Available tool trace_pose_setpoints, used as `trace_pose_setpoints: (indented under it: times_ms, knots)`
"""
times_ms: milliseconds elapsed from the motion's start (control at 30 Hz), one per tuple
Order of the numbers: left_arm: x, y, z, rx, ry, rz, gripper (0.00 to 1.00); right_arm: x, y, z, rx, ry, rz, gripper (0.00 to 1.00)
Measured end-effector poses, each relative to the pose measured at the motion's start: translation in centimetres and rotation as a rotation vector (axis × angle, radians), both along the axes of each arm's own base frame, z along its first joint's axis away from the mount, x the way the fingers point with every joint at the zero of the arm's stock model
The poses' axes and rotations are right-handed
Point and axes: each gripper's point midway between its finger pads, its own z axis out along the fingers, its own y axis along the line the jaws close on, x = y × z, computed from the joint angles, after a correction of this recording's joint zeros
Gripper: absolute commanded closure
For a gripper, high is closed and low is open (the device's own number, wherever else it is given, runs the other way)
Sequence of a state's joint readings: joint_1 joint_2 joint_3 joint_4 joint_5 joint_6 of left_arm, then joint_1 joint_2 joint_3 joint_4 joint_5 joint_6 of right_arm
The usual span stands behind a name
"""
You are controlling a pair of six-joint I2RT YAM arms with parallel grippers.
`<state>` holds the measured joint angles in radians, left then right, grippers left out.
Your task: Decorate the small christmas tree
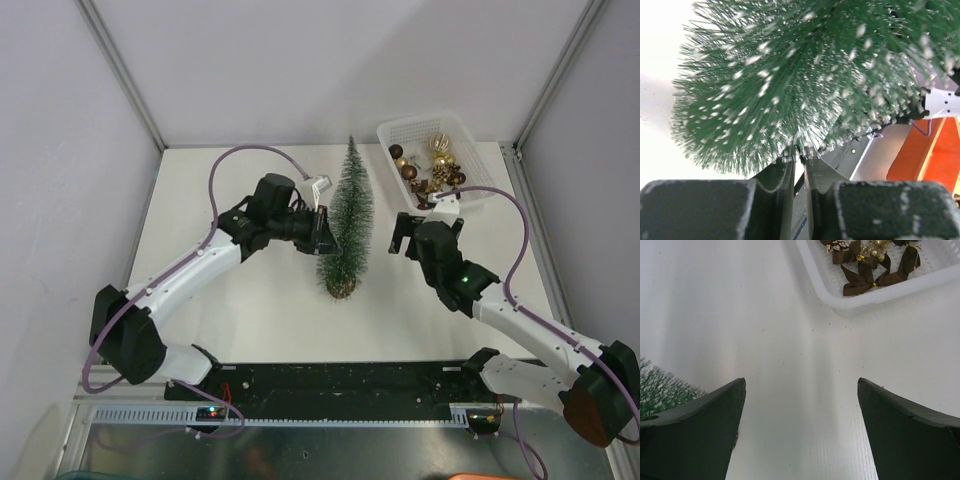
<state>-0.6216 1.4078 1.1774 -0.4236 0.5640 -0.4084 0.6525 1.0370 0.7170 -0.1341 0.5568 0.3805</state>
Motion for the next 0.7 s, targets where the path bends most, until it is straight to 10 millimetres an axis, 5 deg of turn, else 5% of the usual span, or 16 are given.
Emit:
trace_pose_setpoints:
  times_ms: [167, 267, 600, 700]
  knots:
    - [-1.1, 0.5, 0.2, -0.011, -0.03, -0.039, 0.68, 0.1, 0.2, 0.4, 0.014, -0.013, 0.005, 0.03]
    - [-1.8, 0.9, 0.1, -0.012, -0.048, -0.062, 0.49, 0.1, 0.2, 0.6, 0.02, -0.02, 0.004, 0.03]
    - [-3.1, 2.0, 0.3, -0.002, -0.098, -0.097, 0.06, -0.2, -0.3, 1.2, 0.023, -0.032, -0.006, 0.02]
    - [-3.4, 2.5, 0.8, 0.001, -0.117, -0.1, 0.01, 0.0, -0.9, 0.9, 0.008, -0.02, -0.028, 0.03]
